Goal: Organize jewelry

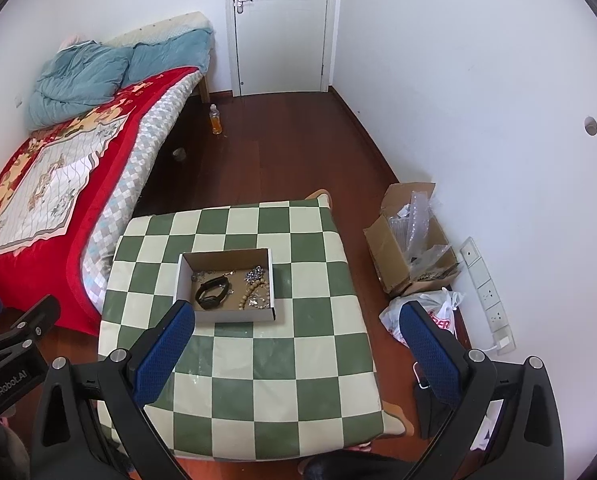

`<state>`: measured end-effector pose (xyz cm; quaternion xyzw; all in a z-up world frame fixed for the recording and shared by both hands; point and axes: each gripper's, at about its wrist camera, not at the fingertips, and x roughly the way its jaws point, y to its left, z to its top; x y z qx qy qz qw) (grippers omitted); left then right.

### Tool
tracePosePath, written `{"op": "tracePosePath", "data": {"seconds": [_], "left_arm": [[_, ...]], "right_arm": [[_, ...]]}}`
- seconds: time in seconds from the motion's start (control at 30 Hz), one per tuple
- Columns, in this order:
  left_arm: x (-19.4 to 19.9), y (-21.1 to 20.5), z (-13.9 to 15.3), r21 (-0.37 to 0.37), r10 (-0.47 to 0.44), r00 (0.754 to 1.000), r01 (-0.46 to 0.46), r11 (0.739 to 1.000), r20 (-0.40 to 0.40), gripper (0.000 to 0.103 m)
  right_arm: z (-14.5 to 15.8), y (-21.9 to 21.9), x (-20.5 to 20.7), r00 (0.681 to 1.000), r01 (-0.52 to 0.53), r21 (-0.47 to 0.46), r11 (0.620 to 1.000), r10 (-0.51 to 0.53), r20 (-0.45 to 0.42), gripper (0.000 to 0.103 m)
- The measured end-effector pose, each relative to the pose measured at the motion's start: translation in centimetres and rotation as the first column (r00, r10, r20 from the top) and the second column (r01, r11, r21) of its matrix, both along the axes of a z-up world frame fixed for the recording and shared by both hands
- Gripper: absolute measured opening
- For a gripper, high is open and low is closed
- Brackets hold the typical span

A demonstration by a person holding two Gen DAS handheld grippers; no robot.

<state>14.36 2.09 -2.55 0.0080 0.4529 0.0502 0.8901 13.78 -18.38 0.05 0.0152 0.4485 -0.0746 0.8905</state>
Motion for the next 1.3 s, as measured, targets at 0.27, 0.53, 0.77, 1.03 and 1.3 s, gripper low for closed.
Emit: {"op": "tracePosePath", "data": {"seconds": [0.27,0.53,0.77,1.03,1.3], "left_arm": [[0.00,-0.04,0.05,0.001,-0.003,1.000,0.003,1.000,0.000,0.103],[-0.11,0.20,0.19,0.003,0.007,1.000,-0.007,1.000,0.006,0.103],[-0.34,0.30,0.59,0.007,0.006,1.000,-0.006,1.000,0.018,0.103],[-0.43,0.53,0.87,0.008,0.009,1.000,-0.009,1.000,0.023,0.103],[-0.41,0.63,0.93,0.013,0.011,1.000,-0.011,1.000,0.023,0.103]], "right_arm": [[0.01,0.26,-0.11,1.000,-0.003,0.005,1.000,0.003,0.001,0.103],[-0.04,0.42,-0.32,1.000,-0.005,0.006,1.000,0.005,0.002,0.103],[-0.02,0.39,-0.35,1.000,-0.002,0.014,1.000,0.002,0.004,0.103],[0.29,0.56,-0.23,1.000,-0.001,0.019,1.000,0.001,0.011,0.103],[0.34,0.58,-0.23,1.000,-0.003,0.025,1.000,0.002,0.011,0.103]]}}
